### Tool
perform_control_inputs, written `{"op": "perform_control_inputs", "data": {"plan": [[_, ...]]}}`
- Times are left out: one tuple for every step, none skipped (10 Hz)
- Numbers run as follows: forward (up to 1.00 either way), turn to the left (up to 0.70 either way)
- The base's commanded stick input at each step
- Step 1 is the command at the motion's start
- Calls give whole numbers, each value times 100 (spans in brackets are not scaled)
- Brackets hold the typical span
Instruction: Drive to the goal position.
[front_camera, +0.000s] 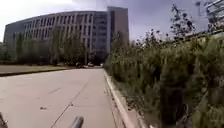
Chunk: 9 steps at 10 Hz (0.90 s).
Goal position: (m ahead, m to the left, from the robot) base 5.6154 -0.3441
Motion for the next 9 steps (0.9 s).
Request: {"op": "perform_control_inputs", "data": {"plan": [[100, 0], [100, 0], [100, 0], [100, 0], [100, 0], [100, 0], [100, 40], [100, 40], [100, 17]]}}
